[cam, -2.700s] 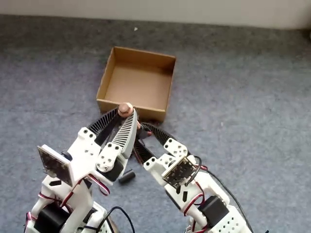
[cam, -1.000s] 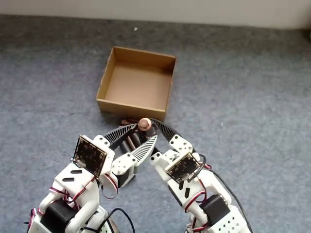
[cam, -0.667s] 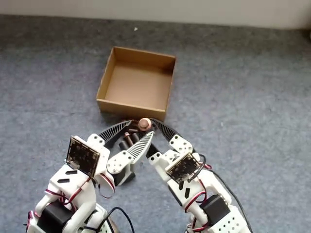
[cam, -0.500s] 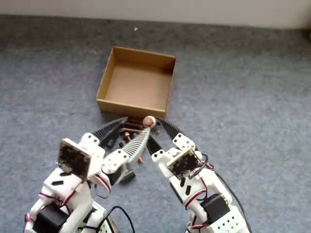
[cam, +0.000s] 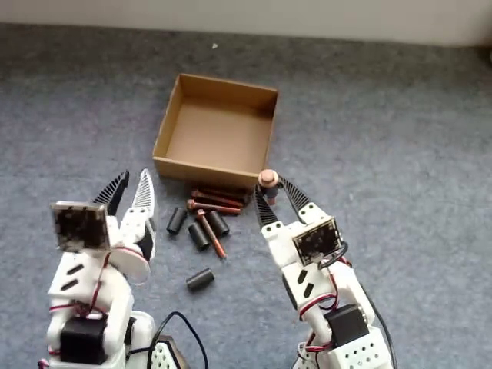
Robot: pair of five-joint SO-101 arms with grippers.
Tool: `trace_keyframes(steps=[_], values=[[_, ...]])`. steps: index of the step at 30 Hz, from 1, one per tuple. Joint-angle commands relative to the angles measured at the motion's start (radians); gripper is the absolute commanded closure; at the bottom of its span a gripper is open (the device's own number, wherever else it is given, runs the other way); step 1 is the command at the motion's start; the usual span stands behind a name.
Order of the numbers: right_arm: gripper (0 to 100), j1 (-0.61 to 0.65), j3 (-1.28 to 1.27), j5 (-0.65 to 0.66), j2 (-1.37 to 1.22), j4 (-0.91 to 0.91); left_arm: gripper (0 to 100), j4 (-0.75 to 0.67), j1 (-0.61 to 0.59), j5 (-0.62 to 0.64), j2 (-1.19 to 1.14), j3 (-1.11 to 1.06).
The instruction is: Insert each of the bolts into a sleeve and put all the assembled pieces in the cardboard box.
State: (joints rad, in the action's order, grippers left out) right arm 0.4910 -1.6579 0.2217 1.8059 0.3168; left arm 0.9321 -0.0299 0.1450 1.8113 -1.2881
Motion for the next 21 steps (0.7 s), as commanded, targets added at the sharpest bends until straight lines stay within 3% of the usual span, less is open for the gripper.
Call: trace_keyframes(steps=[1,9,21], values=[[99.3,-0.016,0.004,-0.028,0.027,-0.027,93,-0.008,-0.019,-0.005,-0.004,-0.148],[99.3,-0.018,0.005,-0.057,0.027,-0.025,99,-0.014,-0.076,-0.104,-0.004,-0.288],[99.2,-0.016,0.151,-0.057,-0.084,-0.025,99,-0.014,-0.077,-0.107,-0.004,-0.300]])
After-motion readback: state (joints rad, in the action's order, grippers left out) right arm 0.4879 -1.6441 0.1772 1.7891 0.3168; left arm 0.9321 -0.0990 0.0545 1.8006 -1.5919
